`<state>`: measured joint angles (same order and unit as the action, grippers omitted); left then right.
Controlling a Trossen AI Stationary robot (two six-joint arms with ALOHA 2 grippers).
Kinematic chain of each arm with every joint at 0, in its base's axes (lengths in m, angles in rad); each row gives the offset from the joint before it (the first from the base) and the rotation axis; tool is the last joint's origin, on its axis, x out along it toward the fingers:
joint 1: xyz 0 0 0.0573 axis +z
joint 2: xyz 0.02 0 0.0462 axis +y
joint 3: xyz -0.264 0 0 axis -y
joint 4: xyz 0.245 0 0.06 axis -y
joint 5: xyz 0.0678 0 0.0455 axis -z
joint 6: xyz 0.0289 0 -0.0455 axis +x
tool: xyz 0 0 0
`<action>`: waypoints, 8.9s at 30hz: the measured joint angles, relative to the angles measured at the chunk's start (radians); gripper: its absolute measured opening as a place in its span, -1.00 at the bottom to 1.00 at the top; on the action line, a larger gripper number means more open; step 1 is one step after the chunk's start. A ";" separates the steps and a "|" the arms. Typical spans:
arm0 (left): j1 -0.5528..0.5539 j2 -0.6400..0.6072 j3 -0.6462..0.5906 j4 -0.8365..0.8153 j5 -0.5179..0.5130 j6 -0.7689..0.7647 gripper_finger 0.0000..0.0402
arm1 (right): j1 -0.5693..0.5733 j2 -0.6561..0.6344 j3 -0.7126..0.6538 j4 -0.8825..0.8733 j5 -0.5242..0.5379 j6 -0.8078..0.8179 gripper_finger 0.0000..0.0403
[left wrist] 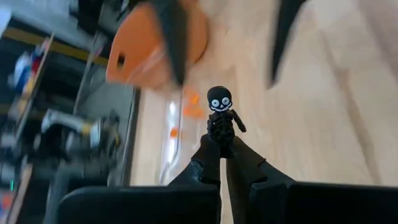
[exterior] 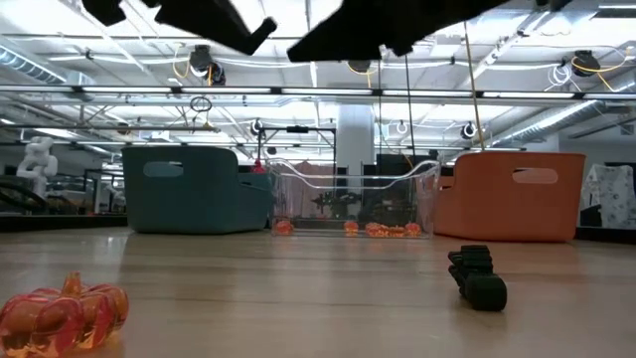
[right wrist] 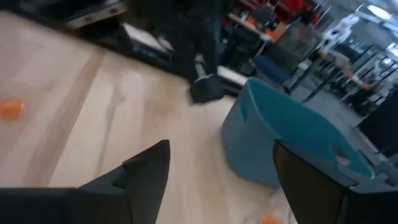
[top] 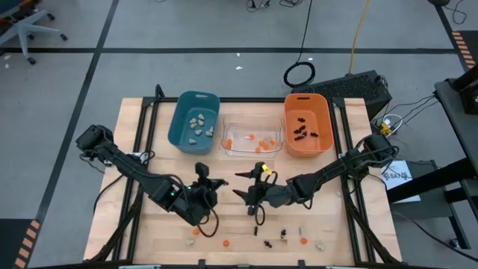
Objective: Sort Halloween decoration
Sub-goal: Put the black skeleton toy into the orange bin, then put the white skull toy into the blue bin
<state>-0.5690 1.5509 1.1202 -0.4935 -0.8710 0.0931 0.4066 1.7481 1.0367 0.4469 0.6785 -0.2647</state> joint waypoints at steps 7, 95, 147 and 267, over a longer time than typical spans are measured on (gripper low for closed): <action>0.000 0.000 0.000 0.122 0.037 0.200 -0.99 | -0.001 0.000 0.000 0.089 -0.109 -0.063 0.29; 0.071 0.006 -0.014 0.203 0.090 -0.298 -0.14 | -0.357 -0.736 0.027 -1.209 -0.262 0.110 -0.94; 0.063 0.067 -0.014 0.215 0.231 -0.454 -0.14 | -1.013 -0.694 -0.165 -1.208 -0.580 0.282 -0.06; 0.045 0.066 -0.014 0.249 0.211 -0.557 -0.14 | 0.475 -0.066 -0.166 -0.775 -0.356 0.697 -0.70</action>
<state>-0.5240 1.6173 1.1057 -0.2447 -0.6601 -0.4637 0.8818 1.6821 0.8703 -0.3283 0.3220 0.4322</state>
